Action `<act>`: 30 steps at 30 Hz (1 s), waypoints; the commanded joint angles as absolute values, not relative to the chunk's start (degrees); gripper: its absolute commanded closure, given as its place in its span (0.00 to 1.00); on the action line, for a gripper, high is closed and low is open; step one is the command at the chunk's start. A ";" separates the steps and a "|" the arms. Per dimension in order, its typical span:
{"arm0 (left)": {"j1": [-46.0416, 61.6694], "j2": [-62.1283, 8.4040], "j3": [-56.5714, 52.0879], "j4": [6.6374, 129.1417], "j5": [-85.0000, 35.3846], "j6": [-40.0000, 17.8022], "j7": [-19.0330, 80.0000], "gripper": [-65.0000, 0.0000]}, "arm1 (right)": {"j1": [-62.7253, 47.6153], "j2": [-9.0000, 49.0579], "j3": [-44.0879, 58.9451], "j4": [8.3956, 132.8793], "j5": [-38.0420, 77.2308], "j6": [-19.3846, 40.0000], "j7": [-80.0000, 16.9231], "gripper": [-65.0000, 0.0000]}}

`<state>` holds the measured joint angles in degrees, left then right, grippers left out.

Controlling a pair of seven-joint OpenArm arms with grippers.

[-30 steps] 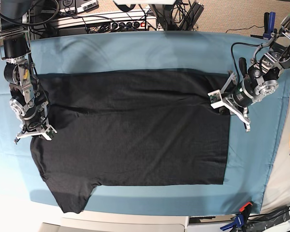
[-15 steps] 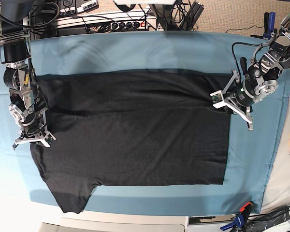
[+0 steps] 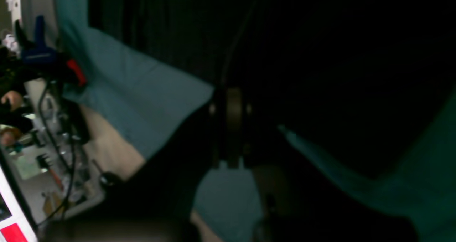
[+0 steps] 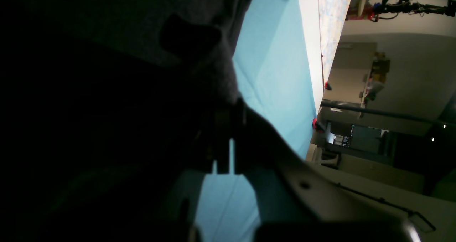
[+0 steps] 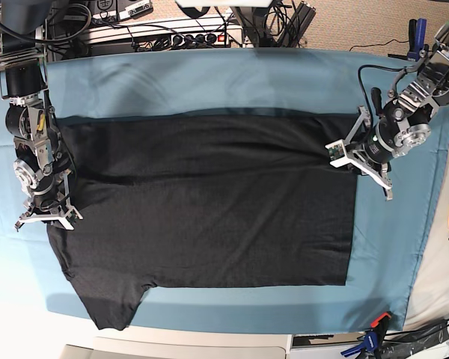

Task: Fold the T-shirt properly
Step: 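Release the shirt edge with both grippers onto the shirt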

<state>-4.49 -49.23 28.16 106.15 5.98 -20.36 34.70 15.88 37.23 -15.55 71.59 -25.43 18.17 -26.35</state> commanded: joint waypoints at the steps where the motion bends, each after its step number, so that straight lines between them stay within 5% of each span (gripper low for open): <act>1: -5.39 -50.33 27.59 106.87 6.42 -19.49 34.50 1.00 | 17.47 38.57 -15.07 72.25 -25.71 17.08 -26.33 1.00; 3: -5.39 -50.30 27.59 106.87 6.42 -19.49 34.48 0.91 | 17.47 38.57 -15.05 72.25 -25.69 17.08 -26.33 1.00; 6: -5.39 -50.30 27.59 106.87 6.42 -18.92 34.28 0.58 | 17.45 38.54 -15.07 72.25 -24.82 17.08 -26.48 0.65; 8: -5.37 -50.30 27.59 106.87 6.39 -17.61 33.47 0.49 | 17.45 38.57 -15.05 72.25 -24.82 16.99 -26.57 0.57; 14: -5.39 -50.30 27.59 106.87 6.39 -17.41 33.39 0.49 | 17.47 38.59 -15.05 72.25 -24.91 14.55 -28.03 0.57; 21: -5.39 -50.30 27.59 106.87 6.33 -17.39 33.36 0.49 | 18.15 39.27 -14.94 72.27 -30.13 -0.38 -34.61 0.57; 30: -5.39 -50.28 27.59 106.87 4.25 -17.37 33.41 0.49 | 18.11 40.29 -14.94 72.31 -31.24 -1.93 -36.23 0.57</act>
